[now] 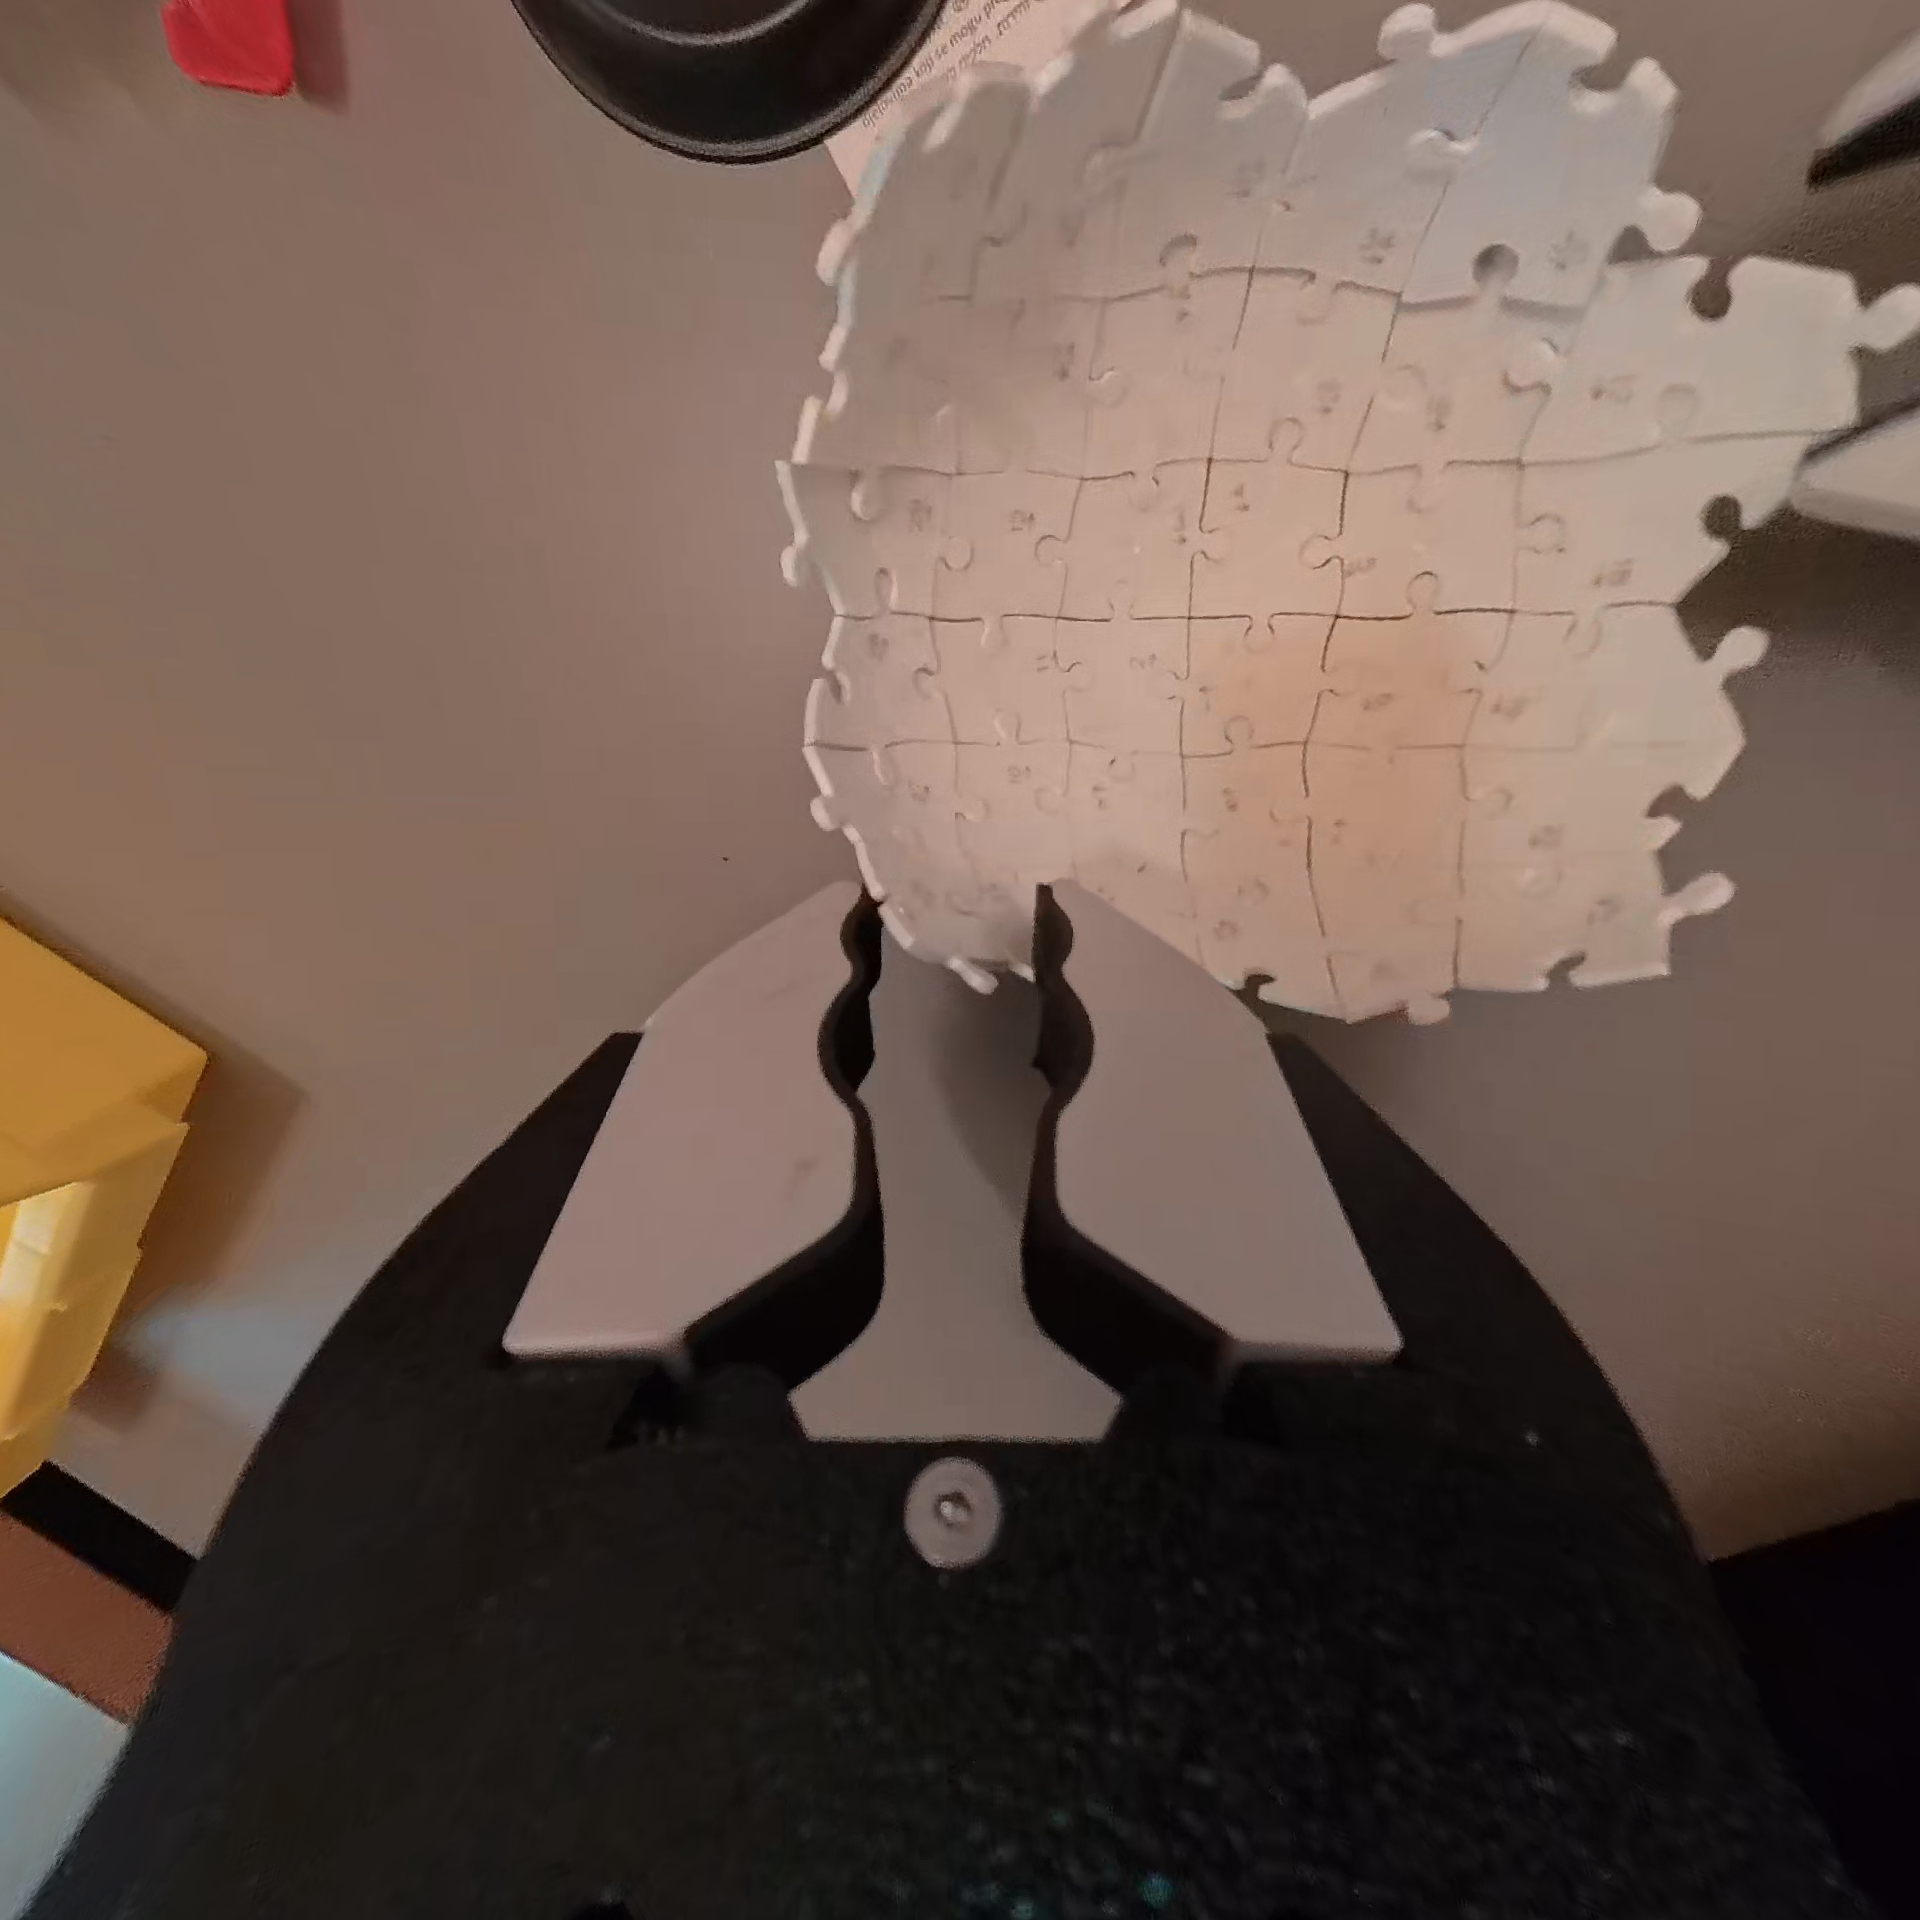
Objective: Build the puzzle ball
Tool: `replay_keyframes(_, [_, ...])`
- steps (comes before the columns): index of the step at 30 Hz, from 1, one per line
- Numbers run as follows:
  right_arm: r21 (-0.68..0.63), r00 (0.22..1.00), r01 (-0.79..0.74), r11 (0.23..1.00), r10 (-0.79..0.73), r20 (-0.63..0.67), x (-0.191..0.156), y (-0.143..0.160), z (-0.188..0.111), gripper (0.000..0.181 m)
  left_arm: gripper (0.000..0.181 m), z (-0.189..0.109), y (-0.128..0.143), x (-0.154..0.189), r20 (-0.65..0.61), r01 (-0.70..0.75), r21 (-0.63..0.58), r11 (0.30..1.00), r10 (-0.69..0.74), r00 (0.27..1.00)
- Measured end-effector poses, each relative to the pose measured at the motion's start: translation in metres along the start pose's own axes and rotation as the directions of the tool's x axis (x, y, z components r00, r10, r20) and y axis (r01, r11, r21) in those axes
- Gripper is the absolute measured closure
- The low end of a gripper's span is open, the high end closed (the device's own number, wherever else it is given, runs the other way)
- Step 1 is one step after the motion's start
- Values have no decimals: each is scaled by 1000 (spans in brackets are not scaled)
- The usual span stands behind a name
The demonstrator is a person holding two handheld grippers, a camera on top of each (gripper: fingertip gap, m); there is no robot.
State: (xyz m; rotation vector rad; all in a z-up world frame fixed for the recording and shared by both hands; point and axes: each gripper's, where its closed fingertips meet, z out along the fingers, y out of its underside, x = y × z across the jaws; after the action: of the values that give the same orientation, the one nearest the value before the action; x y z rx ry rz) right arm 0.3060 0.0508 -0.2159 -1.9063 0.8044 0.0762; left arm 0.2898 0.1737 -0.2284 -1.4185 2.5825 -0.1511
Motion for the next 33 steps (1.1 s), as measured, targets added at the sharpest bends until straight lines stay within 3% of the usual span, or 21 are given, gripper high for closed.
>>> replay_keyframes(5, [-7, 1000, 25, 1000, -25, -9, 20, -25, 6, 150, 152, -2, 5, 2, 4, 32, 14, 999, -32, 999])
replay_keyframes(10, [-127, 996, 87, 988, -84, 30, 11, -17, 15, 154, 145, -4, 8, 7, -7, 61, 31, 998, -61, 998])
replay_keyframes(13, [-118, 996, 81, 990, -77, 39, 4, -19, 16, 155, 144, -4, 9, 5, 2, 61, 27, 998, -61, 998])
replay_keyframes(21, [-196, 993, 109, 975, -116, -23, 21, -14, 27, 164, 135, -1, 7, 10, -24, 49, 21, 999, -49, 999])
replay_keyframes(29, [-266, 977, 205, 942, -215, -7, 27, -16, 33, 174, 132, -11, 0, 5, -51, 29, 90, 996, -25, 998])
replay_keyframes(33, [-289, 967, 244, 926, -256, -5, 29, -17, 35, 174, 131, -29, -12, 3, -117, 1, 196, 981, 22, 993])
